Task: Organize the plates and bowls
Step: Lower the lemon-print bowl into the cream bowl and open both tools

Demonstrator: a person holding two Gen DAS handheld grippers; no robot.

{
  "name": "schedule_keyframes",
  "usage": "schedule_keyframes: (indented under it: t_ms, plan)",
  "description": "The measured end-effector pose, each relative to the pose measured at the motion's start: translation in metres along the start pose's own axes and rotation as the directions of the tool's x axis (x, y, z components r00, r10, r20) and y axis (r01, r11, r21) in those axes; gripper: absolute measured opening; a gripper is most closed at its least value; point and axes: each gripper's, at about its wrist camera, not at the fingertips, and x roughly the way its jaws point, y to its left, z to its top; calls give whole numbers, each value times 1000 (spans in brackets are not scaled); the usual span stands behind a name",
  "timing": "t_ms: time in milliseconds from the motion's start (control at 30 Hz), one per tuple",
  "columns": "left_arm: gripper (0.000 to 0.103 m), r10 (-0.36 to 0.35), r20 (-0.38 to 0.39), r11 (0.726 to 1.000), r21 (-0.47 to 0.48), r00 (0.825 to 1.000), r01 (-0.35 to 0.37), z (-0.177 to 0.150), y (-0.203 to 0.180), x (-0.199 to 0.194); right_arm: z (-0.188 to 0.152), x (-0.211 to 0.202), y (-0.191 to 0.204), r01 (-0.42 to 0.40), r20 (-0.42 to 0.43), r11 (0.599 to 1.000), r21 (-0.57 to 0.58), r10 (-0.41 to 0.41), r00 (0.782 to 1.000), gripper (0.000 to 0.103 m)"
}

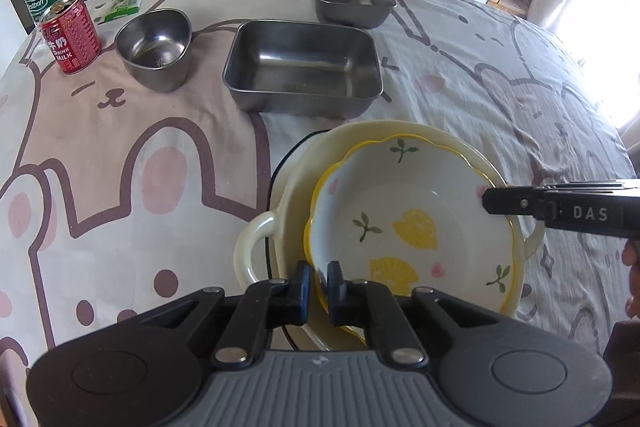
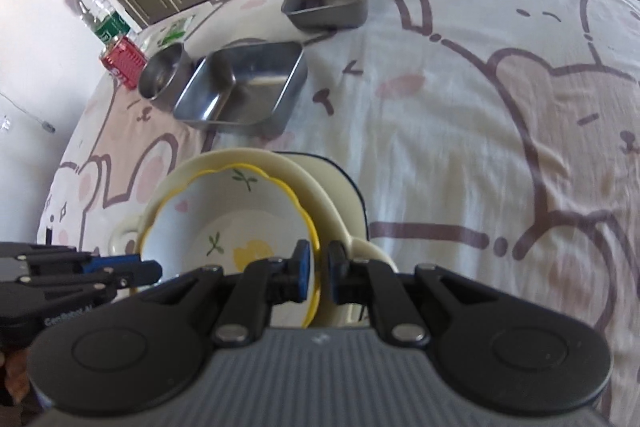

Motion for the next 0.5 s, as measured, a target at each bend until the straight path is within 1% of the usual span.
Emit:
schedule_keyframes:
  t_ms: [200,300,400,467,500]
  plan:
    - [10,3,-11,1000,-3,1000,-3,0,-1,-2,-3,-1,3,16,-6,999,-46,-16,1000,12]
    - [10,6,-10,1000,13,1000,-6,-2,-3,-5,-5,-2,8,35,-1,996,-88,-36,999,12]
    - [12,2,1,1000,16,1000,-2,-4,-2,-10,-9,-5,10,38,0,993,-111,-38,999,13]
    - [18,-1,18,1000,7,1000,1,-5,0,-16,-11,-9,10,33,5,992,-119,-32,999,15]
    - [25,-4,27,1000,6,1000,3,-6,1,-19,-12,-11,10,28,9,992,-121,-27,1000,18]
